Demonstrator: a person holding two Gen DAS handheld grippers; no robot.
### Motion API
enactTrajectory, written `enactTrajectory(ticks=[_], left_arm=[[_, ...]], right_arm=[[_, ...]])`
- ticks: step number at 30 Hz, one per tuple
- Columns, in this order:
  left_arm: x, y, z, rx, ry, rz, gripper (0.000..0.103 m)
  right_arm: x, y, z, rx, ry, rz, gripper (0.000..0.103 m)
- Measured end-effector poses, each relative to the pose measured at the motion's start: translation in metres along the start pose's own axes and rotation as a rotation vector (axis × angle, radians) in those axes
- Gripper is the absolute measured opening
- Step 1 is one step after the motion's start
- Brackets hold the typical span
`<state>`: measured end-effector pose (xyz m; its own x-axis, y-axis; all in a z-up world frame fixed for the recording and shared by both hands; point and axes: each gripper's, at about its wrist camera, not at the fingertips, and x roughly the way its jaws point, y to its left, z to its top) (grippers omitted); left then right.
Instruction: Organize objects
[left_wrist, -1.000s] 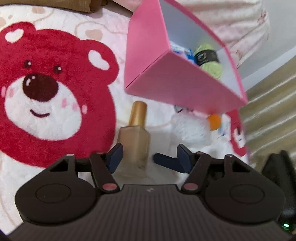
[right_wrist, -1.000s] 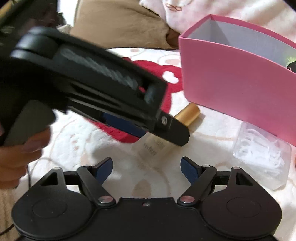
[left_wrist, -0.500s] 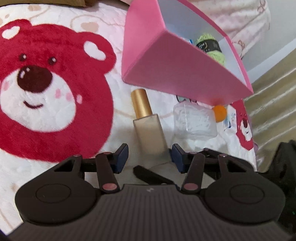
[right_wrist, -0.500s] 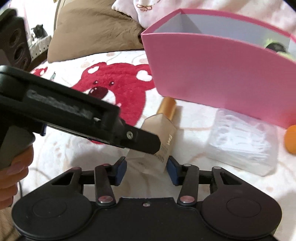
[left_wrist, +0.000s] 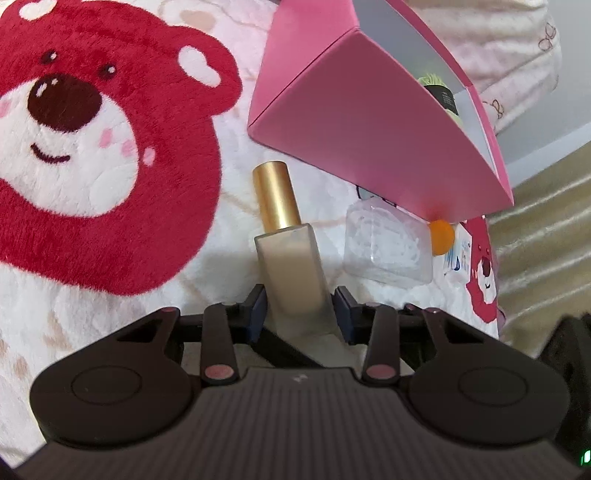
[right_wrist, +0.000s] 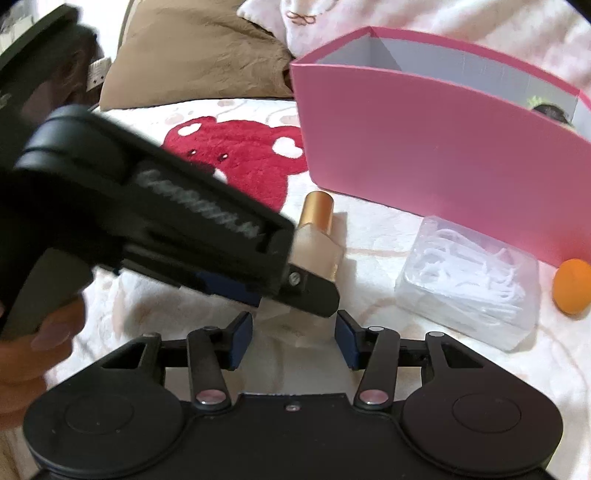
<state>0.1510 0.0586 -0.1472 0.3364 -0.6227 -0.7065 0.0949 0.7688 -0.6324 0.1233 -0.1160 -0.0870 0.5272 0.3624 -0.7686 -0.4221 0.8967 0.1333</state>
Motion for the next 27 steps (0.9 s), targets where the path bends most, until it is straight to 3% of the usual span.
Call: enactTrajectory(ticks=[4,7,14,18,27], left_arm=[[-0.001,-0.005,-0.001,0.049,-0.016,0.022,0.038],[-0.005,-0.01,-0.006,0.087,-0.011,0.03,0.038],[-0.018,-0.027,-0.024,0.132,0.001,0.047,0.038],[-0.025,-0.039,-0.033,0.128,0.005,0.016,0.038],[-0.056,-0.078,-0.06,0.163,-0.089,-0.039,0.038]], right_arm=[[-0.007,-0.017,0.001,0.16,-0.001,0.065,0.049],[-0.011,-0.016,-0.012,0.204,-0.01,0.103,0.049],[-0.038,-0.007,-0.033,0.135,-0.027,0.096,0.049],[-0.054,-0.002,-0.036,0.077,-0.041,0.058,0.049],[-0.099,0.009,-0.044,-0.052,-0.133,0.019,0.049]])
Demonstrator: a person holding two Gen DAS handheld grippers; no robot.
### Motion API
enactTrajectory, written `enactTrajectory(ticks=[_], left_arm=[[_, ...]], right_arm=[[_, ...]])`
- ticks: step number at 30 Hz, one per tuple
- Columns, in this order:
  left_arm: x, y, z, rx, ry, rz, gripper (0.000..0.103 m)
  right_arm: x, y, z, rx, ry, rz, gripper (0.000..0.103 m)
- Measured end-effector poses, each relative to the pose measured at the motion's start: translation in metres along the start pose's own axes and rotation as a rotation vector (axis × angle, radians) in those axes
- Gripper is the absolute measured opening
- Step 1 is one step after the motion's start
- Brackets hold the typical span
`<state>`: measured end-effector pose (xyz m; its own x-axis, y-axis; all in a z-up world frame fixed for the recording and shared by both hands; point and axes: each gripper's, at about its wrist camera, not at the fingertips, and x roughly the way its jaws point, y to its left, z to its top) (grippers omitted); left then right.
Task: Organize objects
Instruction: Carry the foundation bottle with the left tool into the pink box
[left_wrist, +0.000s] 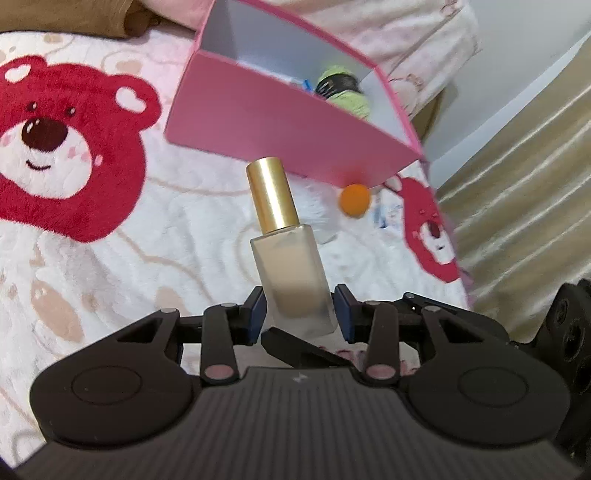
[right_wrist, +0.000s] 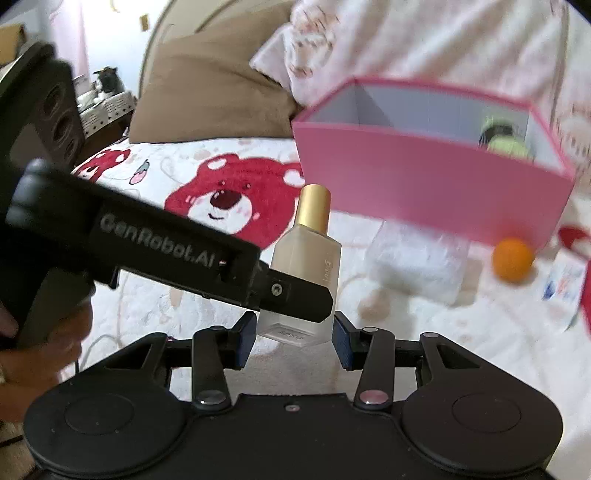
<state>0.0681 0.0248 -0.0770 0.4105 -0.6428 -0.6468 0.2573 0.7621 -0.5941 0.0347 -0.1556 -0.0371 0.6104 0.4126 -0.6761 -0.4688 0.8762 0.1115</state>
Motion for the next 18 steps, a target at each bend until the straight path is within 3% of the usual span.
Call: enactTrajectory(ticks=[8,18], left_arm=[[-0.024,-0.038,0.026,0.068,-0.037,-0.003,0.038],[-0.043,-0.073,0.1,0.118,-0.067,0.045,0.038]], right_arm=[[-0.032,-0.008,0.023,-0.006,-0.089,-0.021,0.049],[-0.05,-0.042,0.097,0.032,-0.121,0.043,0.049]])
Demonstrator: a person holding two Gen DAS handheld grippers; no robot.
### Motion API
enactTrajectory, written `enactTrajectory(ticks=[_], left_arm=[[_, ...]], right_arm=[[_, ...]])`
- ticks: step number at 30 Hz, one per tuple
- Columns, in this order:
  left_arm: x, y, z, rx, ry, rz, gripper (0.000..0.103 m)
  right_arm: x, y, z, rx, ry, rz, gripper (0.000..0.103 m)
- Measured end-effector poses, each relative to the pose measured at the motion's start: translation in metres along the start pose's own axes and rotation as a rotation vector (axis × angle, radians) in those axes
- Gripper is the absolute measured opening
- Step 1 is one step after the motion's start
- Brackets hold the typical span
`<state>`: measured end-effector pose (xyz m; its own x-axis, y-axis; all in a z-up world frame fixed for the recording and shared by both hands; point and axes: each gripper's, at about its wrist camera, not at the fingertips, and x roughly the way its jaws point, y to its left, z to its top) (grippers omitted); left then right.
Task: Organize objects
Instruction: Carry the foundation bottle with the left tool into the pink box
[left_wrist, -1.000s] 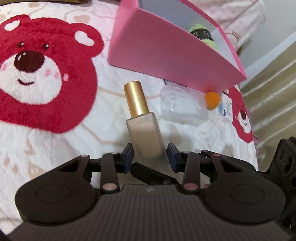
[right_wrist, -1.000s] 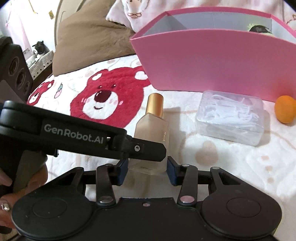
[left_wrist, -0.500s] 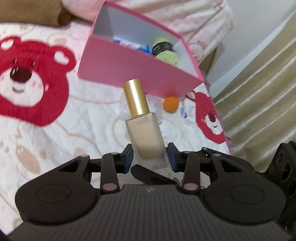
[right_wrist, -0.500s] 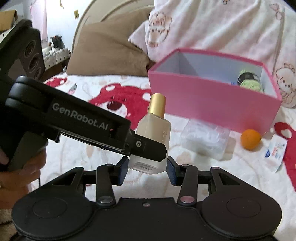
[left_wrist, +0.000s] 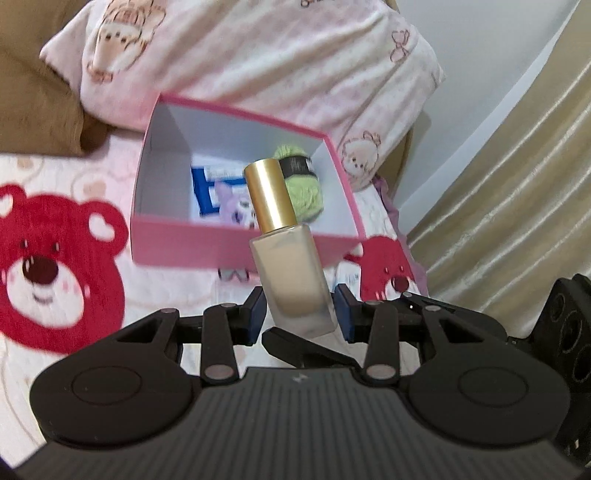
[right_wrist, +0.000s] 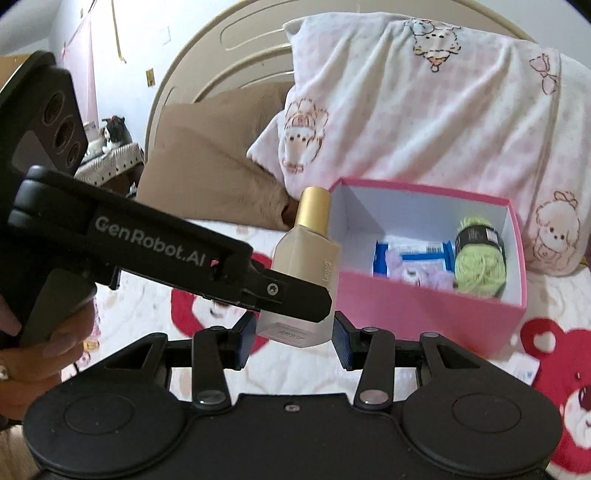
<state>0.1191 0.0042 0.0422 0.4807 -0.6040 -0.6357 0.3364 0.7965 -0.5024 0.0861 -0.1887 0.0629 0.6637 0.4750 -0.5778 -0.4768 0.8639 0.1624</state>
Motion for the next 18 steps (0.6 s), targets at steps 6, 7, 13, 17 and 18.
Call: enactTrajectory(ticks=[6,7,13,17,18], left_arm=[[0.015,-0.01,0.047,0.033,0.014,0.087,0.038],[0.02,-0.01,0.056,0.035,0.022,0.1,0.038],[0.067,0.002,0.099,0.012,0.084,0.154,0.038],[0.107,0.019,0.113,0.002,0.136,0.195,0.038],[0.118,0.023,0.114,0.016,0.15,0.205,0.038]], right_arm=[[0.022,-0.031,0.038,0.085,0.012,0.053,0.049],[0.028,-0.038,0.043,0.102,0.014,0.061,0.049],[0.075,-0.075,0.06,0.192,0.045,0.088,0.049],[0.116,-0.103,0.06,0.301,0.115,0.125,0.049],[0.129,-0.113,0.059,0.339,0.144,0.137,0.049]])
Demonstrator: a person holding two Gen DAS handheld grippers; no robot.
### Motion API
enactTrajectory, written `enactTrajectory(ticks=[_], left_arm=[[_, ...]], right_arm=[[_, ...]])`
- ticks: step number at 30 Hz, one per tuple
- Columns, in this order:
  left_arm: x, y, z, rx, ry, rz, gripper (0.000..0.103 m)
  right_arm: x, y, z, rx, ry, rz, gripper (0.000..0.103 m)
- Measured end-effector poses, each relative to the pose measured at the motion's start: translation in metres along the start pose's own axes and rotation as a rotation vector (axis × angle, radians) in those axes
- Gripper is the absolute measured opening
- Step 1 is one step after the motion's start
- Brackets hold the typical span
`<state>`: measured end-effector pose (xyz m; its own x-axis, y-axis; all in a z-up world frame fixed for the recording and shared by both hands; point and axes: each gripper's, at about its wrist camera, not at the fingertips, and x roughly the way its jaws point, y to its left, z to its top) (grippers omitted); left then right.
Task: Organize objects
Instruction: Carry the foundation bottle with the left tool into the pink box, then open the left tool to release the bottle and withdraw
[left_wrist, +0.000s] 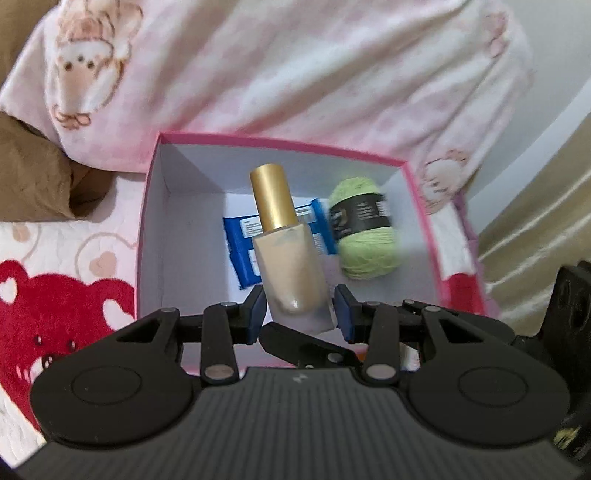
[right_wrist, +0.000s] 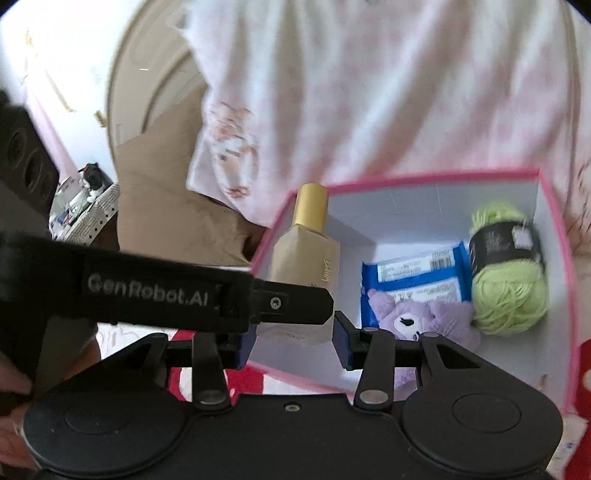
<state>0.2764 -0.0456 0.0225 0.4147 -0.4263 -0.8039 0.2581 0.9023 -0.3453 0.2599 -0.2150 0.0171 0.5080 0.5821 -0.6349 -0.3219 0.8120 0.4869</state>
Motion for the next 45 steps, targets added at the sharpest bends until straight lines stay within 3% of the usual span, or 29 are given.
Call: enactTrajectory(ticks=[2,11,23,27,30,37,45], left_arm=[[0.021,0.006,0.002,-0.007,0.013,0.007,0.038],[0.079,0.034,0.013,-0.106,0.109,0.011,0.039],[0.101,0.046,0.013,-0.191,0.146,0.016,0.039],[0.101,0.056,0.016,-0.245,0.123,0.041,0.037],[0.099,0.054,0.017,-0.226,0.108,0.059,0.036],[0.084,0.048,0.018,-0.17,0.073,0.103,0.039],[0.032,0.018,0.013,-0.021,0.048,0.141,0.048]], right_arm=[[0.02,-0.018,0.004,0.08,0.045,0.012,0.049],[0.074,-0.044,0.007,0.157,0.134,-0.046,0.049],[0.101,-0.019,0.008,0.038,0.208,-0.21,0.048],[0.109,-0.013,0.008,-0.03,0.235,-0.227,0.045],[0.111,-0.016,0.009,-0.001,0.243,-0.214,0.045],[0.085,-0.011,0.002,-0.007,0.176,-0.157,0.046],[-0.008,-0.013,-0.007,-0.103,0.074,-0.106,0.047]])
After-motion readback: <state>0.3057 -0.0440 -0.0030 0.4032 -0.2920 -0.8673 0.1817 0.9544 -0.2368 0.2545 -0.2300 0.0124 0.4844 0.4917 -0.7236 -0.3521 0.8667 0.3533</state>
